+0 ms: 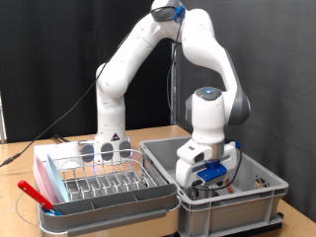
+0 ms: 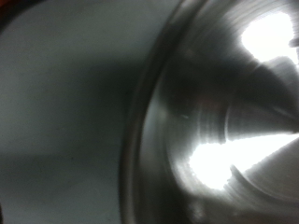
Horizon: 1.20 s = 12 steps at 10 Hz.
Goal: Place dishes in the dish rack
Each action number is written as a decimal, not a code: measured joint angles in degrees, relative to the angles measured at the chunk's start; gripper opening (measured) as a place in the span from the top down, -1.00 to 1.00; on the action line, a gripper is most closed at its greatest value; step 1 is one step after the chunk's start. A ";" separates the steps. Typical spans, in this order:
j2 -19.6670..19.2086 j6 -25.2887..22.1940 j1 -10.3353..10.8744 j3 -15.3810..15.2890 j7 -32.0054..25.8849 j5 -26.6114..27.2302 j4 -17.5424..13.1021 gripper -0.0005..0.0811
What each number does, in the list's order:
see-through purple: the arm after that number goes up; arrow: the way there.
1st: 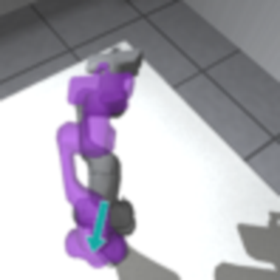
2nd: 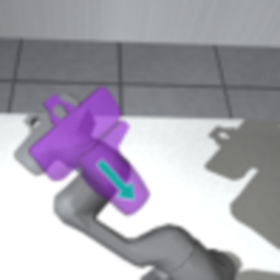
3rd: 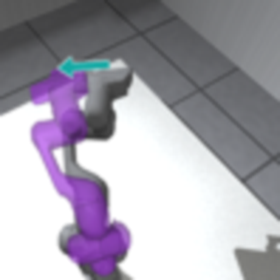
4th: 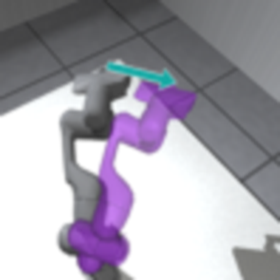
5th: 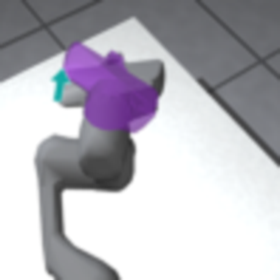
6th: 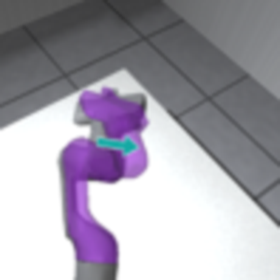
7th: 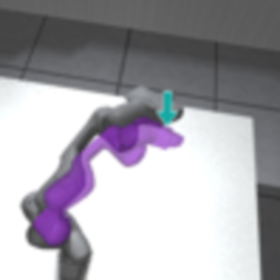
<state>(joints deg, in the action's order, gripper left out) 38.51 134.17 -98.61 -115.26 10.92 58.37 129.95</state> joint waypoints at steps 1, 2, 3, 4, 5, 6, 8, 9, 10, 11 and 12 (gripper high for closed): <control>0.01 0.02 -0.15 -0.36 0.00 0.06 -0.01 -0.99; 0.01 0.02 -0.20 -0.52 0.00 0.06 -0.01 -0.99; 0.01 0.02 -0.24 -0.60 0.00 0.06 0.00 -0.68; 0.02 0.09 -0.33 -0.65 0.05 0.17 0.00 -0.68; 0.02 0.26 -0.53 -0.69 0.09 0.40 0.00 -0.35; 0.02 0.46 -0.79 -0.69 0.10 0.61 -0.05 -0.35; 0.02 0.64 -1.37 -0.70 0.13 0.78 -0.27 0.43; 0.00 0.63 -1.58 -0.77 0.14 0.92 -0.49 0.43; 0.00 0.64 -1.60 -0.84 0.15 1.03 -1.05 0.83; 0.00 0.61 -1.78 -0.80 0.34 1.03 -1.32 0.90; -0.07 0.43 -1.87 -0.73 0.68 1.03 -1.50 0.90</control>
<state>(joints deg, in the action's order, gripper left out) 38.44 134.60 -100.48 -116.00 11.60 59.41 128.45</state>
